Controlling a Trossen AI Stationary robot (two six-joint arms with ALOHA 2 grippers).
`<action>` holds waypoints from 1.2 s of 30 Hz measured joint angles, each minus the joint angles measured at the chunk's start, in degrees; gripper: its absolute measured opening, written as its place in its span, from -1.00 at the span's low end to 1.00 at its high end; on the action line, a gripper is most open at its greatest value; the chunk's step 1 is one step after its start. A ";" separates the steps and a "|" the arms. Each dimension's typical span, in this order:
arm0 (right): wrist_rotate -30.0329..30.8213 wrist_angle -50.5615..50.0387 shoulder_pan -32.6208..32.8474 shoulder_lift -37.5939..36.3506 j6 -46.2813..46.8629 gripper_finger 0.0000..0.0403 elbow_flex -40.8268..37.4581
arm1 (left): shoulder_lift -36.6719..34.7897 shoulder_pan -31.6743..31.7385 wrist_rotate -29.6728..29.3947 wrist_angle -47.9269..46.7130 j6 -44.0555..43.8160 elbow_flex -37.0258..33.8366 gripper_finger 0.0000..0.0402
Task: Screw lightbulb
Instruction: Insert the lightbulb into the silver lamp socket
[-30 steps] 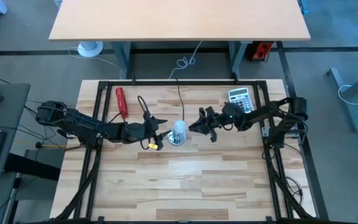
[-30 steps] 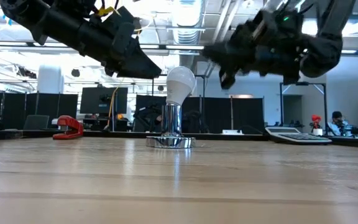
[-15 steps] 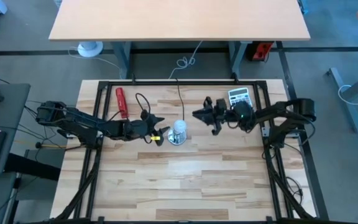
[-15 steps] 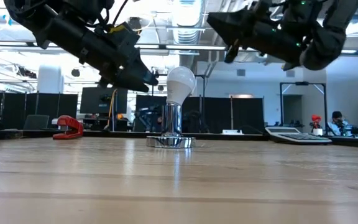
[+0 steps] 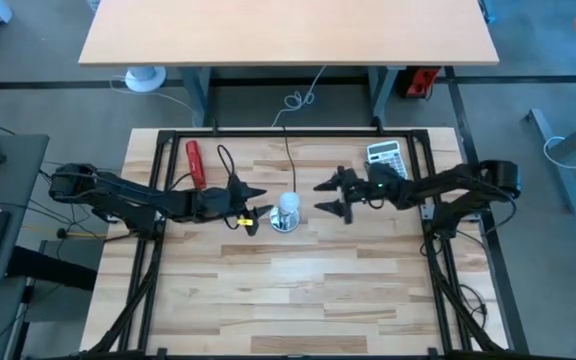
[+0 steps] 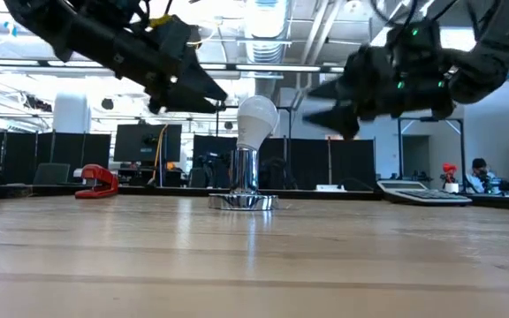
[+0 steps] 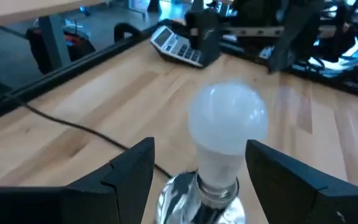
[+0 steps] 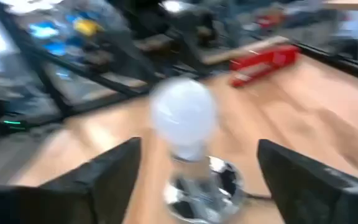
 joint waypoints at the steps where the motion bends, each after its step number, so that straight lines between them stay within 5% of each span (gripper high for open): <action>1: 0.84 0.92 0.00 1.60 -0.39 0.74 0.19 | 1.34 0.42 1.13 1.16 -0.01 0.03 0.19; 7: -3.90 10.90 -1.30 11.71 -2.03 0.62 2.59 | 8.19 1.88 10.22 12.63 0.62 -0.05 0.19; 15: -9.99 15.15 -1.62 20.82 -1.70 0.52 9.98 | 8.41 2.86 10.55 14.63 2.39 -0.01 0.19; 24: -11.74 15.15 -1.38 20.76 -1.52 0.52 12.36 | 8.39 3.07 9.86 11.42 1.09 -0.01 0.19; 36: -16.37 -4.61 -0.68 20.42 -5.88 0.40 23.25 | 8.34 3.00 7.64 9.00 0.02 -0.16 0.20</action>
